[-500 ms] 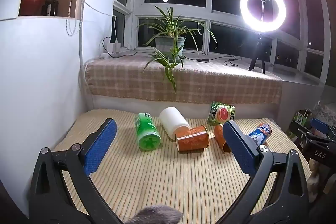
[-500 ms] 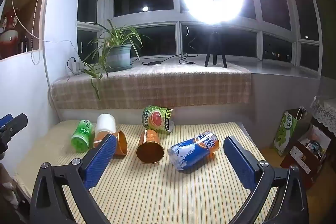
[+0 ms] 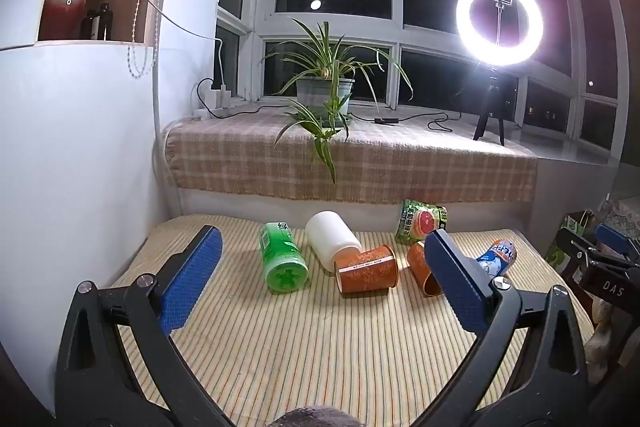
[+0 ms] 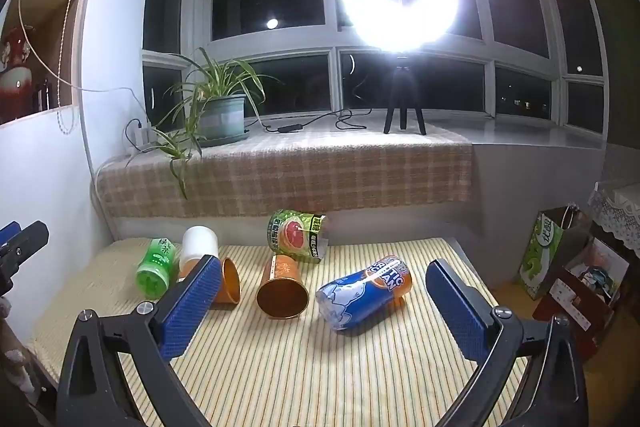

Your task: Flip cup upright

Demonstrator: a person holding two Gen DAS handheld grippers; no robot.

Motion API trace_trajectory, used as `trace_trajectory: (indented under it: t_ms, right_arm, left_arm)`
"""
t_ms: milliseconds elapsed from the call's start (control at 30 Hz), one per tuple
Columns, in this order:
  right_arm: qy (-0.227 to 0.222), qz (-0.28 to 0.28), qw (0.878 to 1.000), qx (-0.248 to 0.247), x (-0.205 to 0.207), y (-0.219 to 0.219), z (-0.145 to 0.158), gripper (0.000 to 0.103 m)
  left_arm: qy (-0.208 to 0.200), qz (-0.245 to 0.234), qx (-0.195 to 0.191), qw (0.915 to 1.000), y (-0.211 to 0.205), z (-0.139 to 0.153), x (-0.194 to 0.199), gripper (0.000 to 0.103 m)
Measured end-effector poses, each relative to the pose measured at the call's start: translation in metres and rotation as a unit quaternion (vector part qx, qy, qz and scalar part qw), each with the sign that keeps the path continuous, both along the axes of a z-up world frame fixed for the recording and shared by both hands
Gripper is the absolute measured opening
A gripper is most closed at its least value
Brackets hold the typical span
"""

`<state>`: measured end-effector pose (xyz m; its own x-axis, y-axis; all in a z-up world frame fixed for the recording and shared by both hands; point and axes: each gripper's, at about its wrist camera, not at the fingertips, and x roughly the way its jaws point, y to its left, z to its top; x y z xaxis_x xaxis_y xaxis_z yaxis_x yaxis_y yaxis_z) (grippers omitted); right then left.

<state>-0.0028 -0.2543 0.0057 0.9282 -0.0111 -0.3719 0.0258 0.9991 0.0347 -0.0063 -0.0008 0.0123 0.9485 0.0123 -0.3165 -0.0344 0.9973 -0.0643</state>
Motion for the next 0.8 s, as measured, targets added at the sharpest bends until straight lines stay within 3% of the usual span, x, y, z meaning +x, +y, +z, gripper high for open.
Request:
trace_trajectory:
  t_ms: [800]
  right_arm:
    - [0.0, 0.004, 1.0, -0.003, 0.005, 0.0076, -0.0035, 0.103]
  left_arm:
    - [-0.001, 0.005, 0.001, 1.0, 0.0085, 0.0006, 0.0034, 0.103]
